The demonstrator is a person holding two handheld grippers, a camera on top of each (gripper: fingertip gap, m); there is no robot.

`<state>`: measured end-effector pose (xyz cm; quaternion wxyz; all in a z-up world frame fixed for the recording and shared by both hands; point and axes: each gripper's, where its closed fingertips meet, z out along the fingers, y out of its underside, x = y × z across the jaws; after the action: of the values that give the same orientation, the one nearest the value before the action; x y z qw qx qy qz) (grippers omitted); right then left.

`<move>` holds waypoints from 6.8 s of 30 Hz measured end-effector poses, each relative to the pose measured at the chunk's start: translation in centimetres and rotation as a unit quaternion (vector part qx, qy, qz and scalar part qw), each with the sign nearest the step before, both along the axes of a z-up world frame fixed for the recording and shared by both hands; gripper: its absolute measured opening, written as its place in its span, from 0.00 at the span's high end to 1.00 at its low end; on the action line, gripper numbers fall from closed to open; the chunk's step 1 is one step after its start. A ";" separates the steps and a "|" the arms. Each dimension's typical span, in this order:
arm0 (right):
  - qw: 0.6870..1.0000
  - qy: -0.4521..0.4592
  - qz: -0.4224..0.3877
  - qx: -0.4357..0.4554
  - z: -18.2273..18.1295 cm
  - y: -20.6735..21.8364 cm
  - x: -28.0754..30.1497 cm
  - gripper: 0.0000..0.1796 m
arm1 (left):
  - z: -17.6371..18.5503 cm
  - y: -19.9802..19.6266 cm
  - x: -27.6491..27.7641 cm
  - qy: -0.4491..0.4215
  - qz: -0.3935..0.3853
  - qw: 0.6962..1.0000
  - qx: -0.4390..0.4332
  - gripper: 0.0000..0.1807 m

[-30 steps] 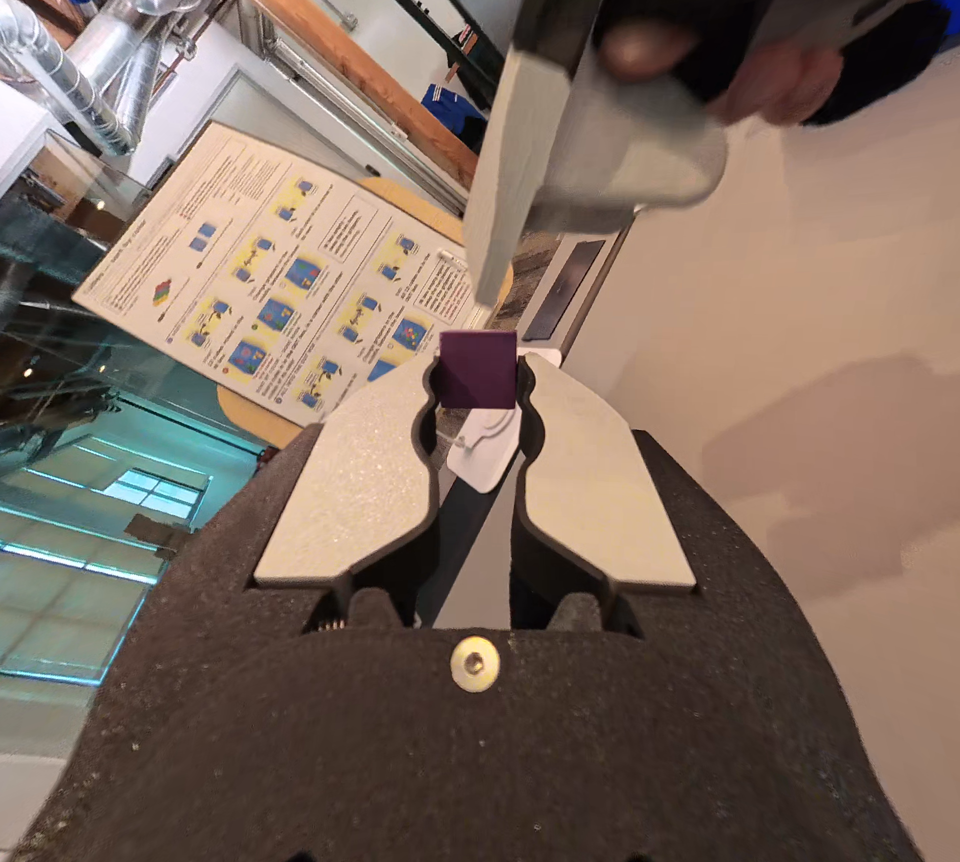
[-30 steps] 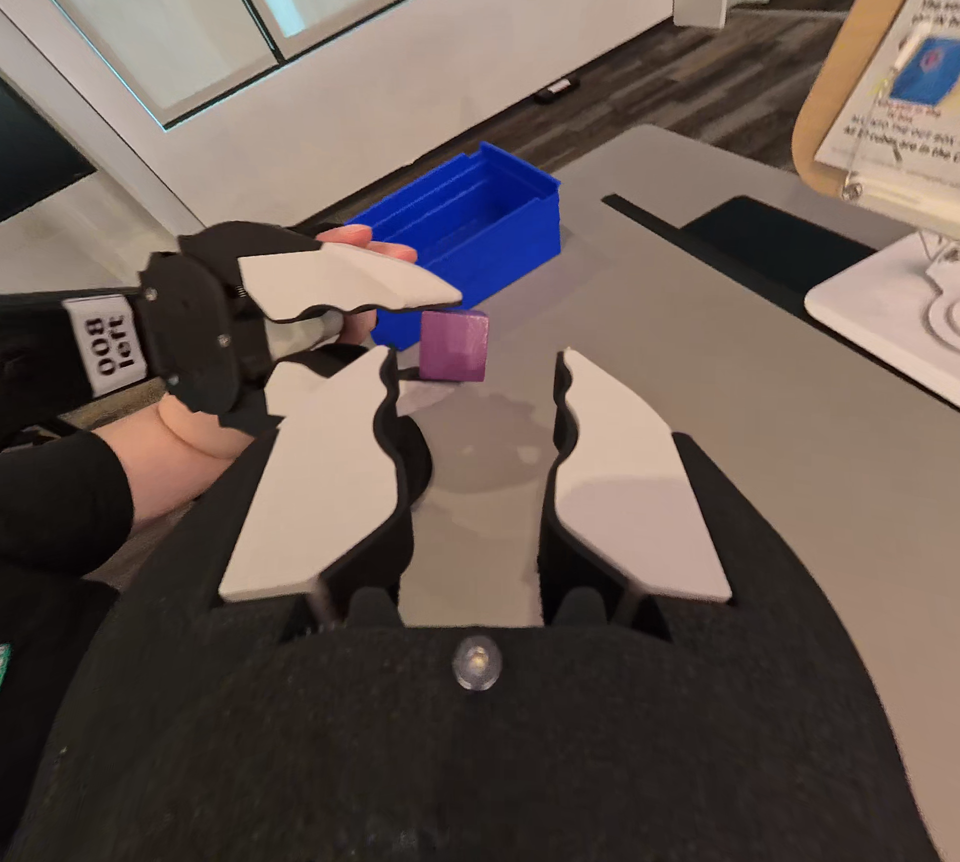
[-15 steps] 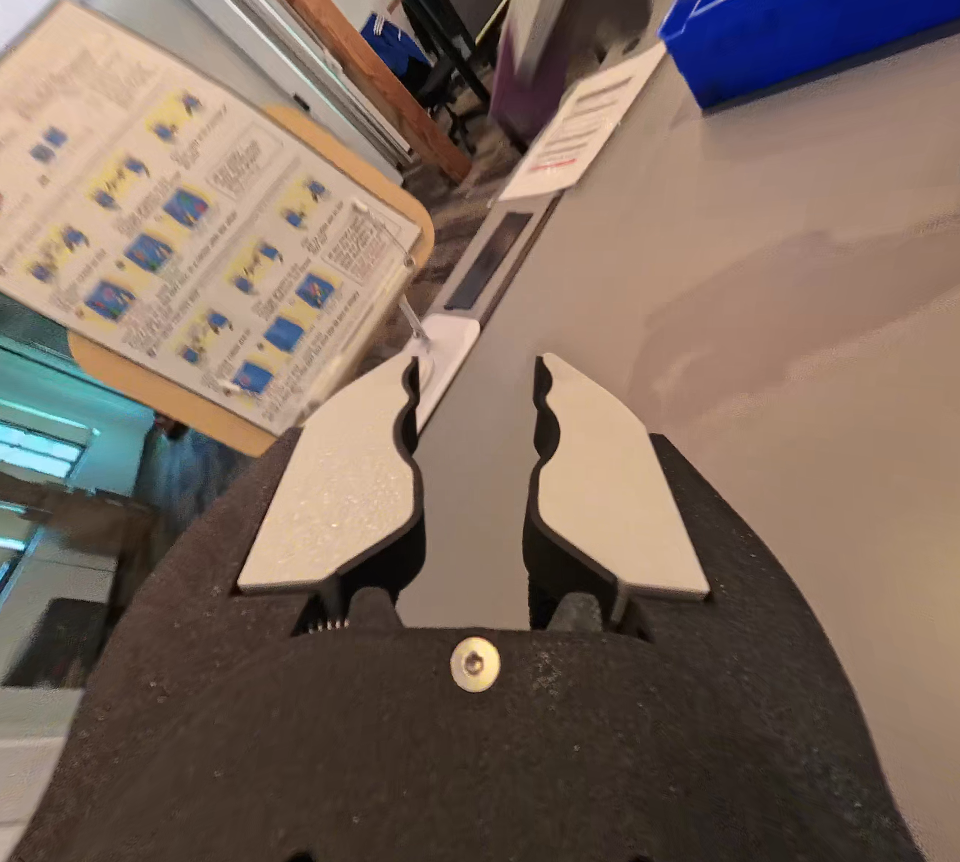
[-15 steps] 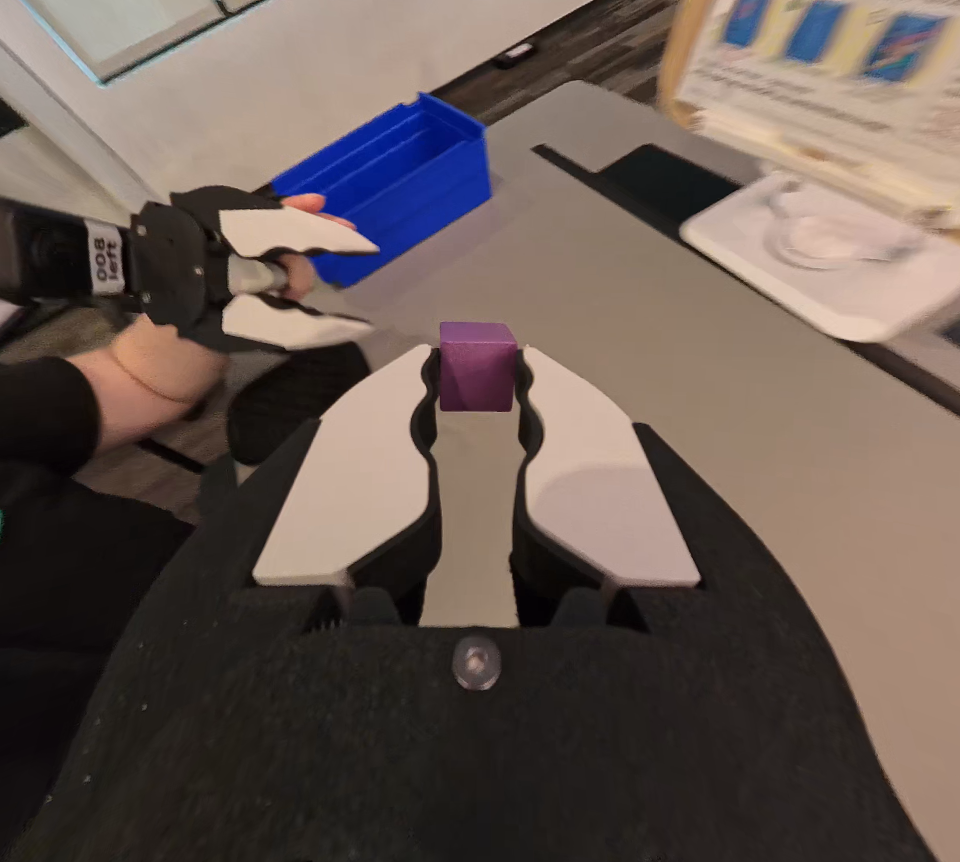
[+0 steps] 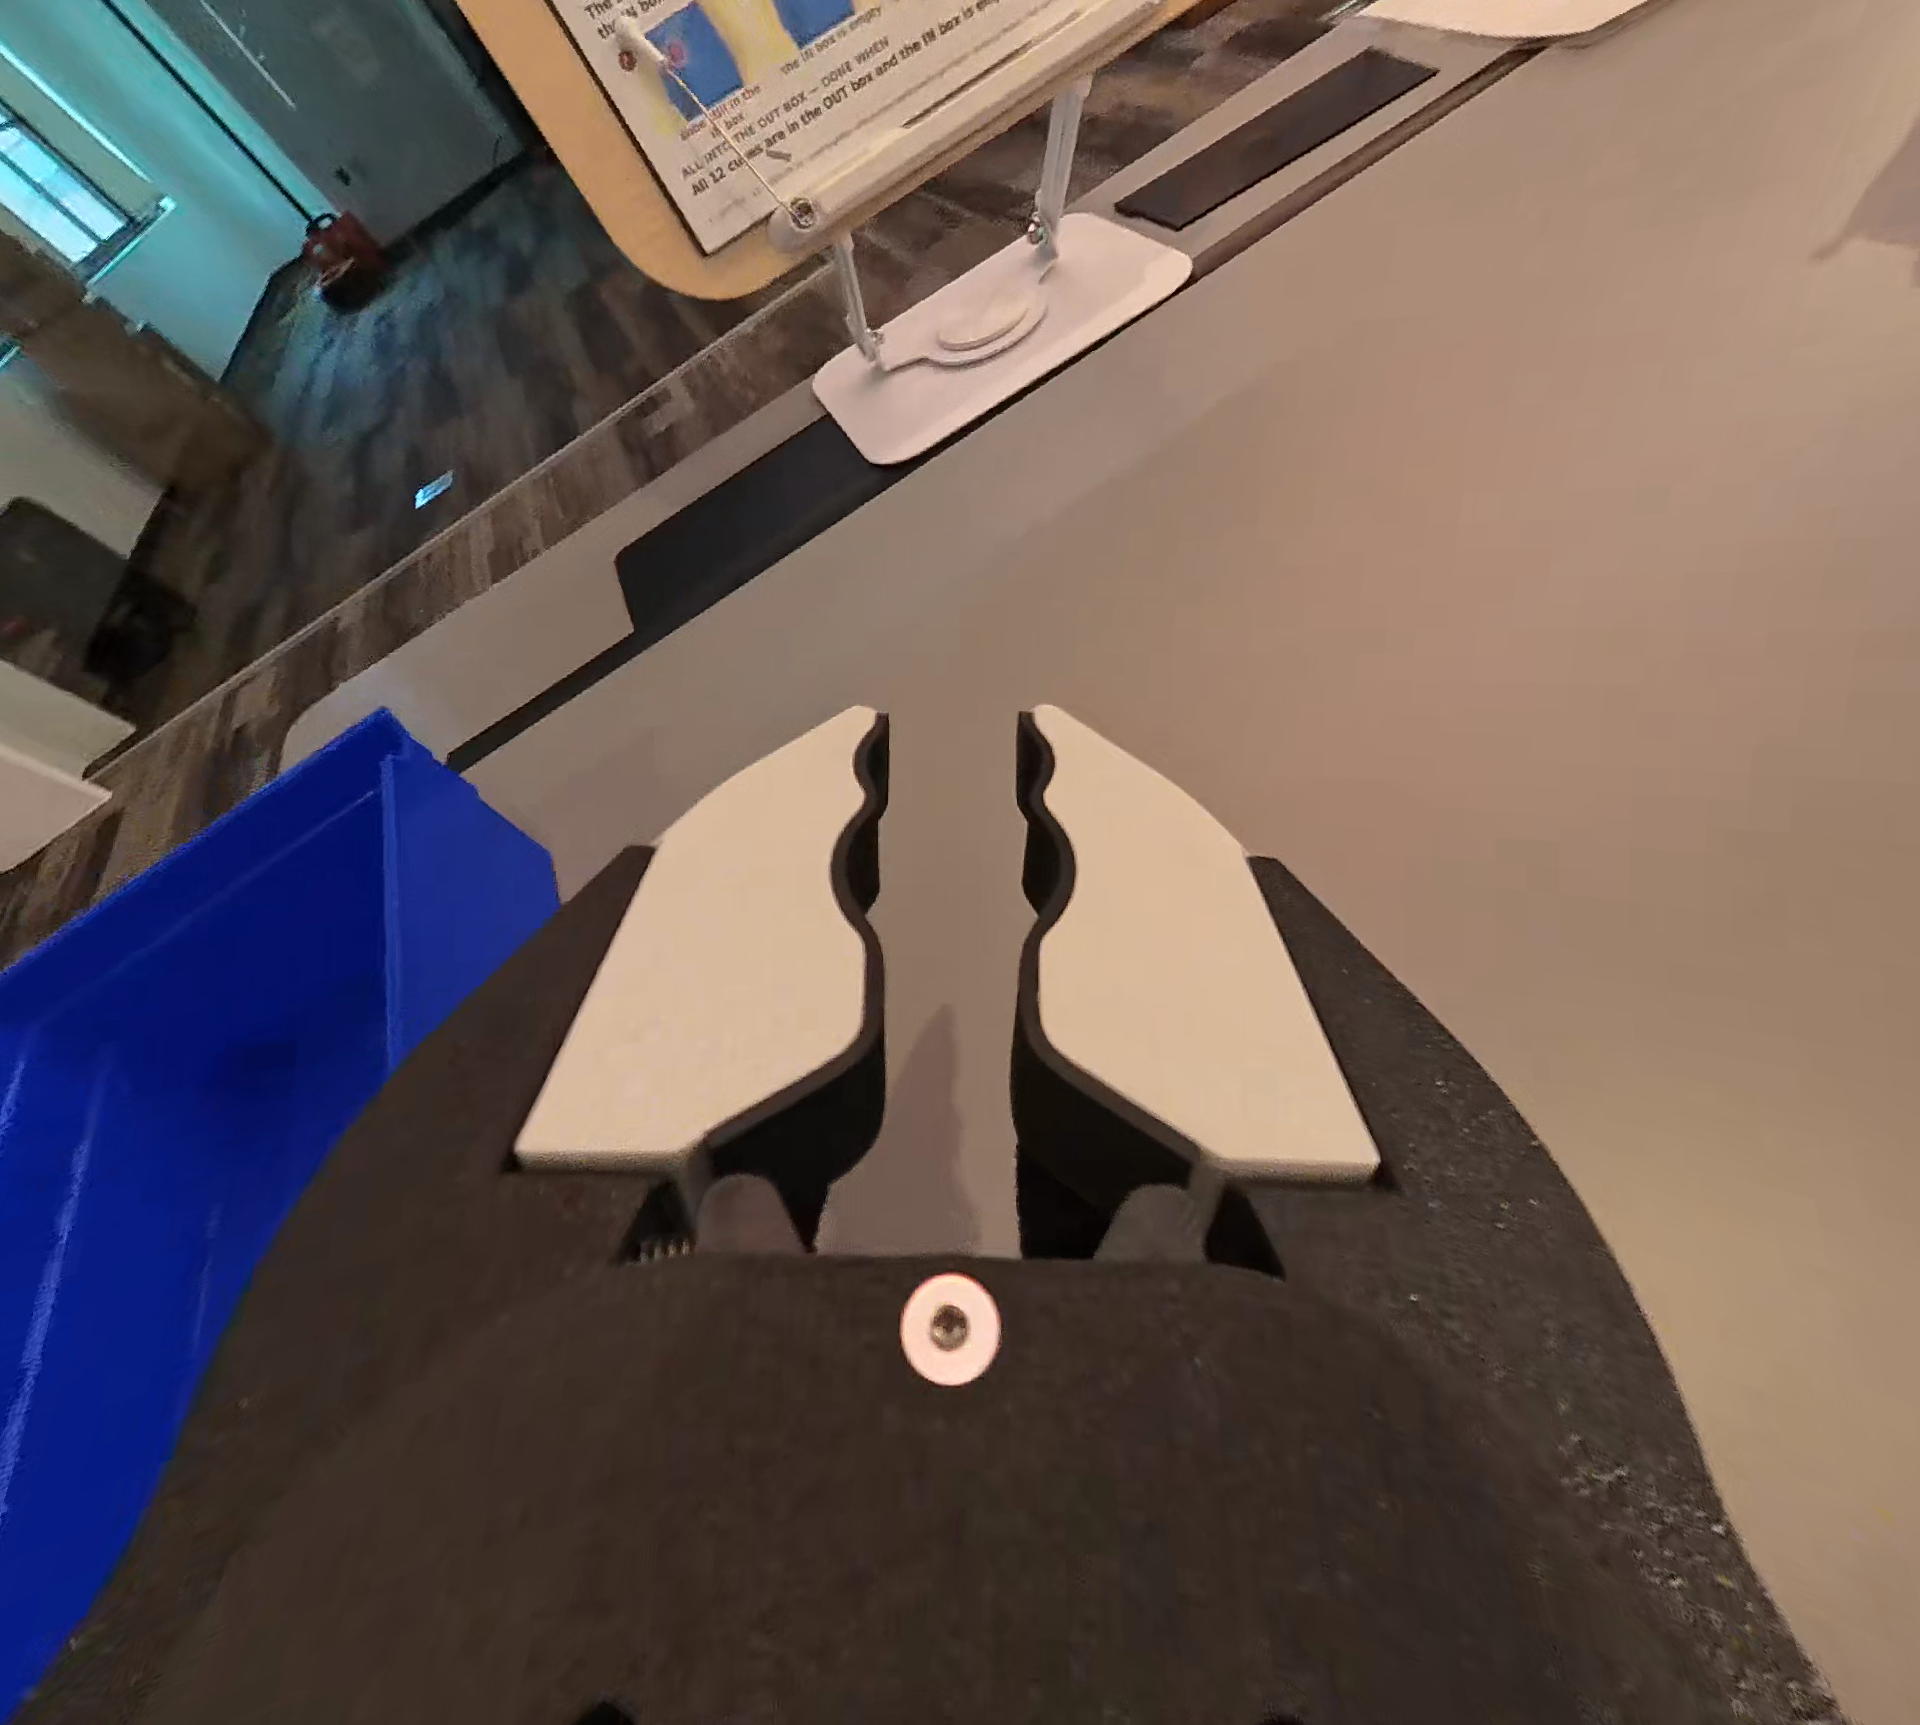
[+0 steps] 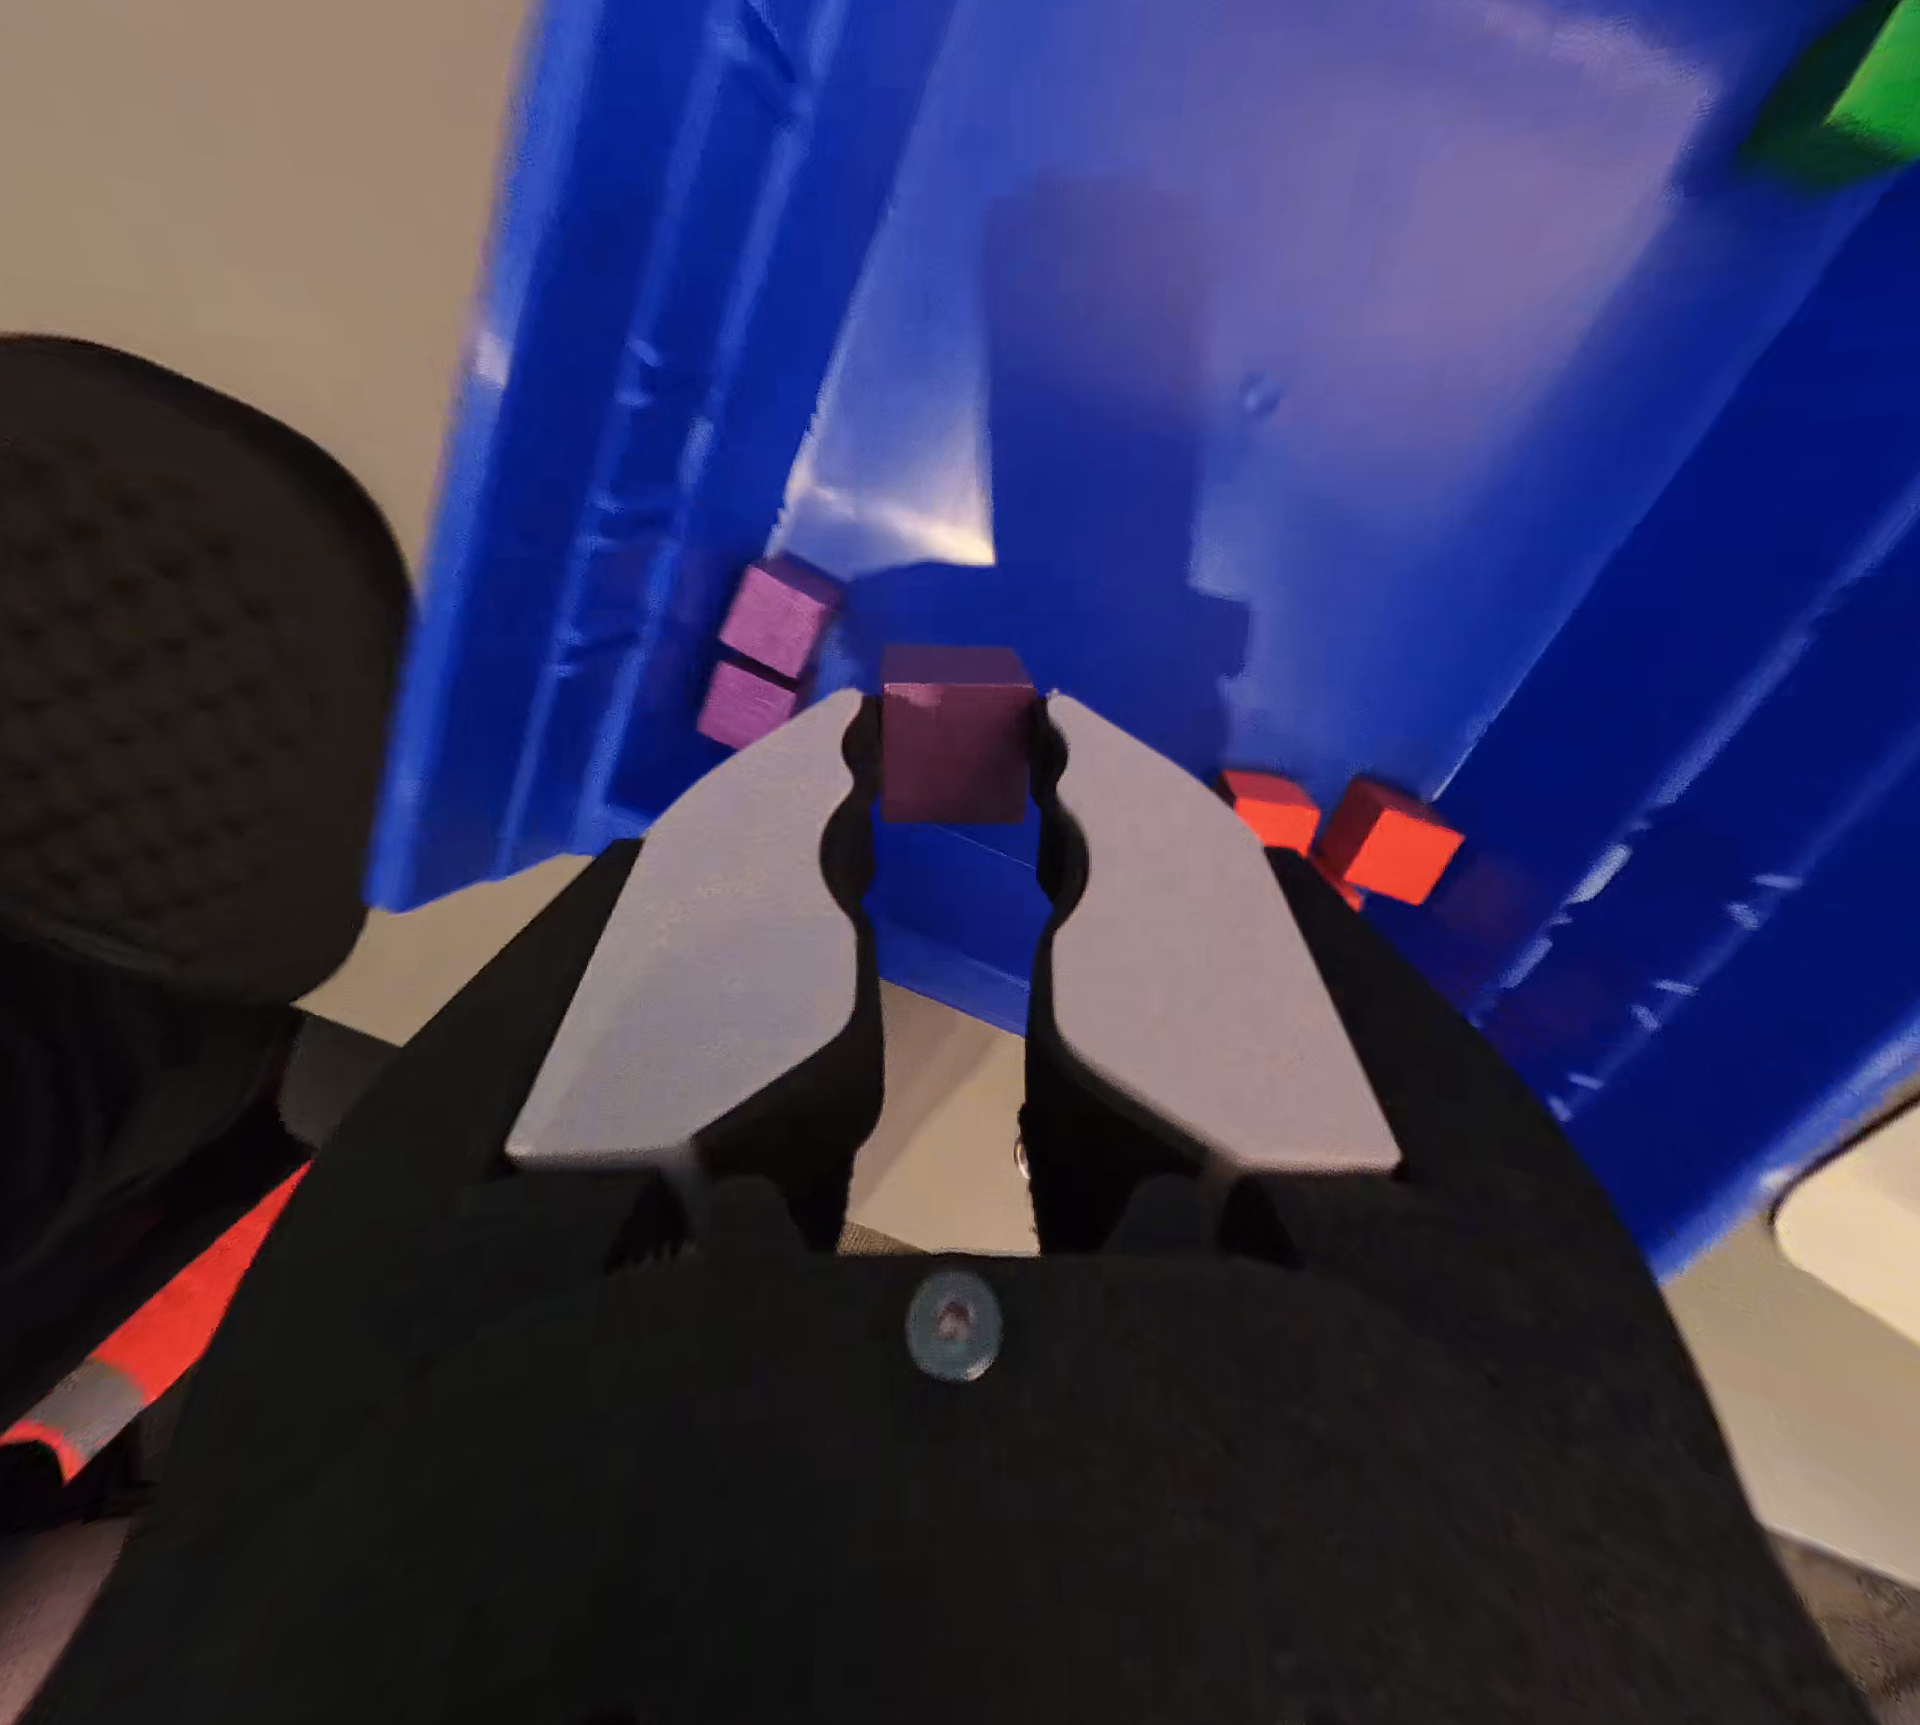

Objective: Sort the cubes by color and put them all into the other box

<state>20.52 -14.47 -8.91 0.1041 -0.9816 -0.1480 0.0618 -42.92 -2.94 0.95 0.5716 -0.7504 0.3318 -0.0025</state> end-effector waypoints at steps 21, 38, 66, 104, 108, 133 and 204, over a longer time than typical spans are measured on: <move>0.999 0.045 -0.003 0.025 -1.5 -1.8 -0.5 0.79 | 3.2 0.9 7.4 0.070 0.019 0.997 0.041 0.87; 0.892 0.087 -0.044 0.442 11.0 0.5 9.3 0.93 | 2.6 1.5 8.0 0.072 0.034 0.996 0.045 0.87; 0.984 -0.098 -0.105 0.108 1.3 6.8 15.1 0.89 | 3.0 1.5 7.4 0.128 0.073 0.988 0.042 0.88; 0.981 -0.004 -0.193 -0.023 -1.3 7.5 14.1 0.89 | 3.0 -0.4 3.0 0.099 0.113 0.988 0.028 0.90; 0.981 -0.033 -0.190 -0.027 -1.7 7.2 14.1 0.95 | 3.0 -0.8 2.1 0.092 0.117 0.988 0.030 0.90; 0.981 -0.004 -0.194 -0.012 -1.7 7.2 14.0 0.97 | -8.5 2.9 -18.5 -0.009 0.370 0.904 -0.212 0.96; 0.954 0.067 -0.293 0.007 -1.0 7.1 13.0 0.97 | -2.2 -3.2 14.1 -0.053 0.049 0.993 -0.097 0.78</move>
<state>33.56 -7.32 -9.91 0.1343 -0.9747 0.1528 0.0930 -28.83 -6.18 -1.21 0.5120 -0.8167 0.2621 -0.0465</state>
